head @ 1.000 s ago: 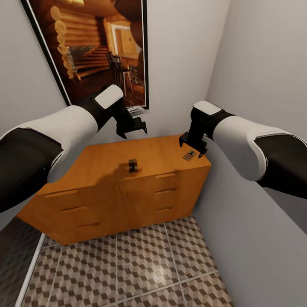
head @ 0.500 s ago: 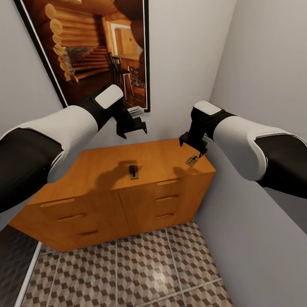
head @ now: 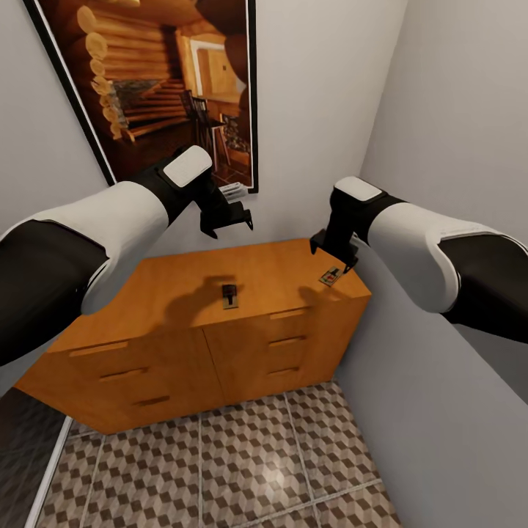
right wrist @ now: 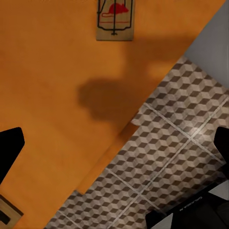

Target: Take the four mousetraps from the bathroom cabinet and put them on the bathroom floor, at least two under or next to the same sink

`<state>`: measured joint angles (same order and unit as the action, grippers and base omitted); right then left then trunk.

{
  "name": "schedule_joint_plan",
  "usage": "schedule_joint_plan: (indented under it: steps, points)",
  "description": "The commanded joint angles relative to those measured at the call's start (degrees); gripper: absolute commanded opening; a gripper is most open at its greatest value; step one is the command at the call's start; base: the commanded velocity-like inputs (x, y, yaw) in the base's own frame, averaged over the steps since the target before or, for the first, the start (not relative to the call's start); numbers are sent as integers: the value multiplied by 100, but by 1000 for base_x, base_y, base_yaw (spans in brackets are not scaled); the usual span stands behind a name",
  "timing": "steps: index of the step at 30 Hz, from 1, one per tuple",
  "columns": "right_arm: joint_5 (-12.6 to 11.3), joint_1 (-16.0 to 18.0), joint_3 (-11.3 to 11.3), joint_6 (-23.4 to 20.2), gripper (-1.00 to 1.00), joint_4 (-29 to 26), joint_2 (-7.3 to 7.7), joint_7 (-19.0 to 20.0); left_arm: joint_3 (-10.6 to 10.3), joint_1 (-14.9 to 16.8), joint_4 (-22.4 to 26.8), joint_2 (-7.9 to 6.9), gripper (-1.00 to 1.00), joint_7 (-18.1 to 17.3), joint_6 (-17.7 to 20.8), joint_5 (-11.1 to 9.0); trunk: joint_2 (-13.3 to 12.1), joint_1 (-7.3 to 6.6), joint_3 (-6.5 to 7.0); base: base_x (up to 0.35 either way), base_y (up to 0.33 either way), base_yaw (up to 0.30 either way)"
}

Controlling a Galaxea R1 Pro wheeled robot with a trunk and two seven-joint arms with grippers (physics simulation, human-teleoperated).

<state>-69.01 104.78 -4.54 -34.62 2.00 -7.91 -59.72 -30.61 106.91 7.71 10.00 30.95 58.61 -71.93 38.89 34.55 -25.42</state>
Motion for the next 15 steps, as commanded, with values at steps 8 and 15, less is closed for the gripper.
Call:
schedule_joint_plan:
  steps: [8,15]
  points:
    - [-34,-7,-47,-45,100,11,54,-5,-23,5,3,0,100,50,10,-50,7,2,-8,5,-17,0]
    - [-34,-12,-47,-45,100,11,80,-5,-23,5,3,0,100,51,10,-53,7,2,-8,77,-96,0]
